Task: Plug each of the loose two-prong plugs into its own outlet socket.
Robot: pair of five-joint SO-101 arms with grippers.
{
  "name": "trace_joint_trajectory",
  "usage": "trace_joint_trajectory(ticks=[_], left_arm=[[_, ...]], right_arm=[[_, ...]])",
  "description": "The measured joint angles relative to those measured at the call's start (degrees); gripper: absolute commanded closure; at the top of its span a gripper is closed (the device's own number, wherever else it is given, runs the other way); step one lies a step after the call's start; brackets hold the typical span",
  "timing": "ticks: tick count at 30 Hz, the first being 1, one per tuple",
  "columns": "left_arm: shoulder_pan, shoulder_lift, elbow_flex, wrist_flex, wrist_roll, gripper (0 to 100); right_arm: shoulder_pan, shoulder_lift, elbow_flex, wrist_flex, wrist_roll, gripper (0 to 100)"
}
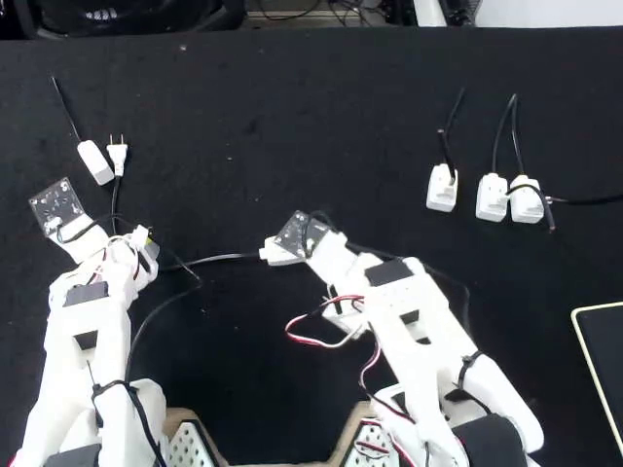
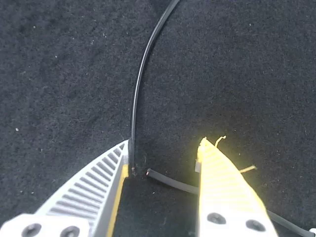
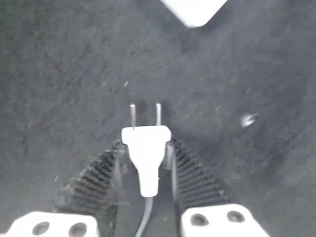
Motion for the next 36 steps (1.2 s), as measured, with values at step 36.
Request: trace_joint_trajectory(ticks=[36], left_arm=[[0.0, 0.0, 0.0, 0.0, 0.0, 78]], right_arm=[[-0.9, 10.5, -6.3, 2.6, 4.2, 88.8]])
